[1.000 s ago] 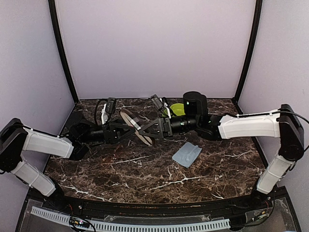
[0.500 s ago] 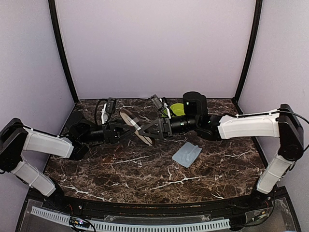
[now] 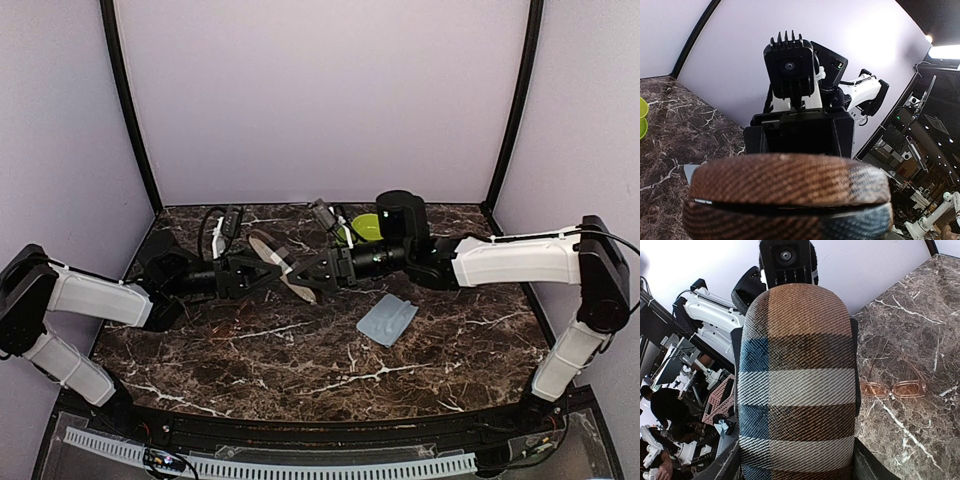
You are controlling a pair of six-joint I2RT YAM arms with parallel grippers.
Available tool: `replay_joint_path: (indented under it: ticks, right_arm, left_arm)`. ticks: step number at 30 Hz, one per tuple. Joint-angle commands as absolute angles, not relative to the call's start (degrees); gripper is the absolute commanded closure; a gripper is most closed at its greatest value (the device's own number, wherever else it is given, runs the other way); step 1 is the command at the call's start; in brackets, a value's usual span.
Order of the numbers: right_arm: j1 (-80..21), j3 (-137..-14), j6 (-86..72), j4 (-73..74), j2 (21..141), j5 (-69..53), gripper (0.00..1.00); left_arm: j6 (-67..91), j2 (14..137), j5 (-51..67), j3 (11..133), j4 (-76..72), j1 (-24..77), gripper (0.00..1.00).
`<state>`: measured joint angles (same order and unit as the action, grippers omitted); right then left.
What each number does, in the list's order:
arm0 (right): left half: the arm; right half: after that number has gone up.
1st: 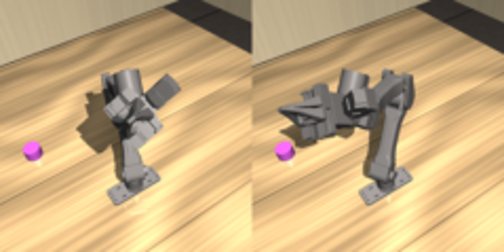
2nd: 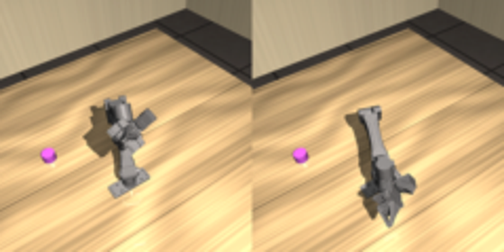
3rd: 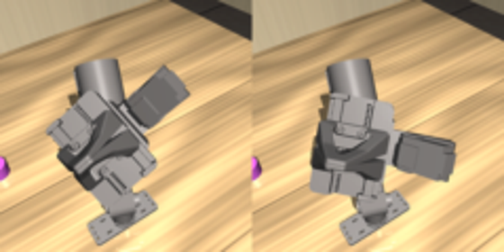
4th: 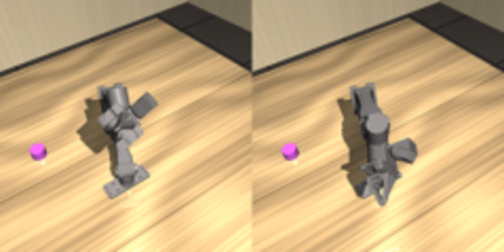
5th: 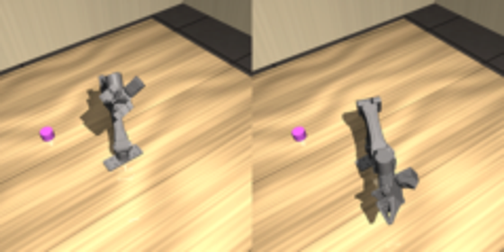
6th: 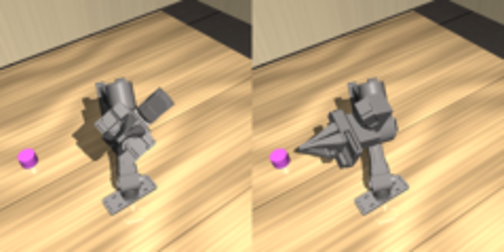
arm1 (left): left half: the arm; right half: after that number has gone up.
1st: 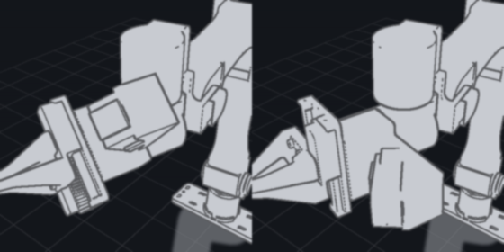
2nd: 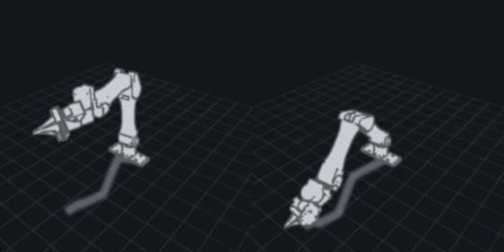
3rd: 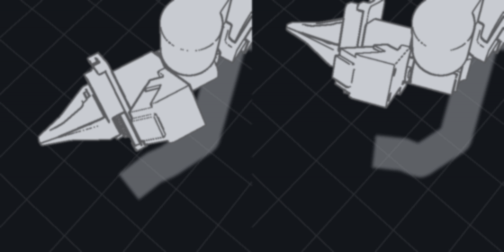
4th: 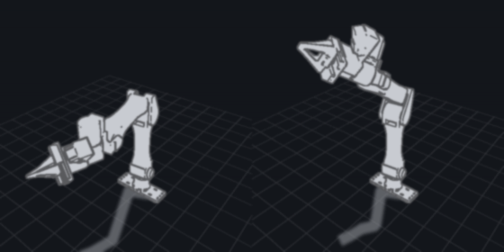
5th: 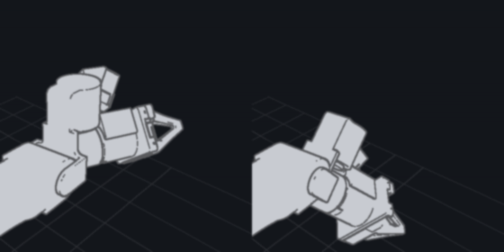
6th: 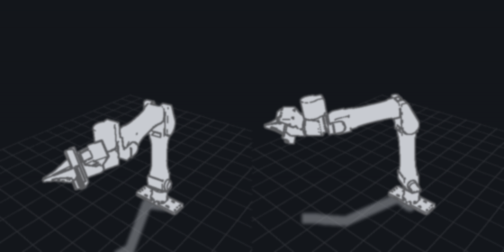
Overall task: Organize the sunglasses
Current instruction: Open the sunglasses case.
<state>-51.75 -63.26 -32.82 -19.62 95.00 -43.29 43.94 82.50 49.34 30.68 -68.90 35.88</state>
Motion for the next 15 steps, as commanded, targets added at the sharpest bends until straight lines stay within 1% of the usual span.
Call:
replay_joint_path:
  ticks: [1,8,10,15]
  right_arm:
    - [-51.86,-65.36,-32.13,-15.98,94.39,-39.12,0.36]
    - [-51.94,-65.65,-31.39,-15.04,94.73,-39.10,0.24]
    - [-51.94,-65.65,-31.45,-15.16,94.77,-39.14,0.26]
    - [-51.83,-65.53,-32.87,-17.01,94.88,-40.22,0.38]
  left_arm:
    - [41.25,82.00,49.65,31.48,-69.13,35.95,1.00]
    - [40.93,82.24,49.91,31.59,-68.51,35.97,1.00]
    - [40.94,82.27,49.94,31.57,-68.51,35.95,1.00]
    - [40.54,82.35,50.26,31.43,-68.52,35.95,1.00]
